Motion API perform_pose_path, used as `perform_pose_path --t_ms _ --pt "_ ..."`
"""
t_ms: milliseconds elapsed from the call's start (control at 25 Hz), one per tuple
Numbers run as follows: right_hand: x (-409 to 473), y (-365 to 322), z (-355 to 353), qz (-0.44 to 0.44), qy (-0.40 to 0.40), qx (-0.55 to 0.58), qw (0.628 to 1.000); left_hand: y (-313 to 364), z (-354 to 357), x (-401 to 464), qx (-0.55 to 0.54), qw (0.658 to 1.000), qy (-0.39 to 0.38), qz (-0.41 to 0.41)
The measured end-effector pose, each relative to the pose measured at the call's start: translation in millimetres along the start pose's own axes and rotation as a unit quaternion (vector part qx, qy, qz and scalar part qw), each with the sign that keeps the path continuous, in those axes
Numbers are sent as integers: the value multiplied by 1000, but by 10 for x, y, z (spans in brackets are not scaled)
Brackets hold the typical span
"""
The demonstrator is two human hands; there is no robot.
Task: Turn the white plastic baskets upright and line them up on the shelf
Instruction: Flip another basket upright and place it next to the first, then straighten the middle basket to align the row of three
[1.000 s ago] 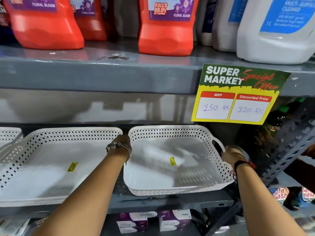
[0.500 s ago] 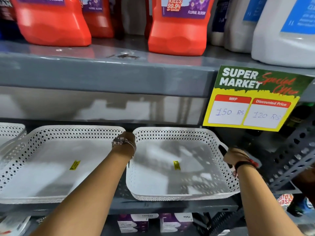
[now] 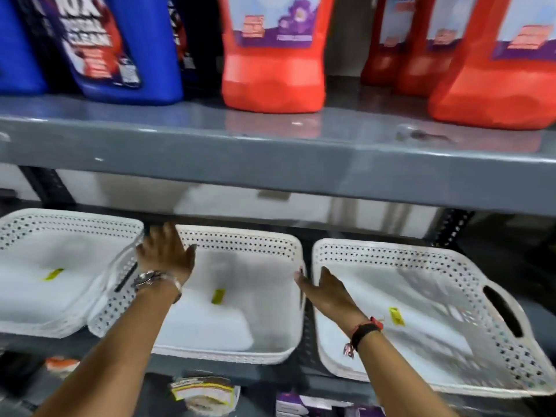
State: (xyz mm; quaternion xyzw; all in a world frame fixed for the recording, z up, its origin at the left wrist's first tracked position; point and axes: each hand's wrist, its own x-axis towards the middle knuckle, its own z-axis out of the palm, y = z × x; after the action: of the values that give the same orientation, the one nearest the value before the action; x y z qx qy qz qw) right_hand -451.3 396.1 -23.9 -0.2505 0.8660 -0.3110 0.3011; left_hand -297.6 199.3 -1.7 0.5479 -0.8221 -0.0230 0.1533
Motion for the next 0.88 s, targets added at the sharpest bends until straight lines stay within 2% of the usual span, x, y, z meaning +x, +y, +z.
perform_pose_path --t_ms 160,280,400,480,560,720,880 --pt "130 -123 344 0 103 -35 994 -863 126 275 11 998 -48 -27" --pt "167 -212 467 12 183 -102 978 -1127 245 472 -16 997 -78 -13" --pt "193 -248 515 20 223 -124 967 -1229 332 683 -51 991 -125 0" --pt "223 -244 536 16 238 -146 960 -1230 391 779 -104 979 -175 -11" --pt "247 -253 560 19 237 -180 955 -1184 431 796 -140 974 -180 -7" --pt "279 -281 622 28 235 -195 952 -1109 433 739 -130 977 -169 4" --pt "278 -309 658 10 242 -205 948 -1093 442 755 -118 975 -189 20"
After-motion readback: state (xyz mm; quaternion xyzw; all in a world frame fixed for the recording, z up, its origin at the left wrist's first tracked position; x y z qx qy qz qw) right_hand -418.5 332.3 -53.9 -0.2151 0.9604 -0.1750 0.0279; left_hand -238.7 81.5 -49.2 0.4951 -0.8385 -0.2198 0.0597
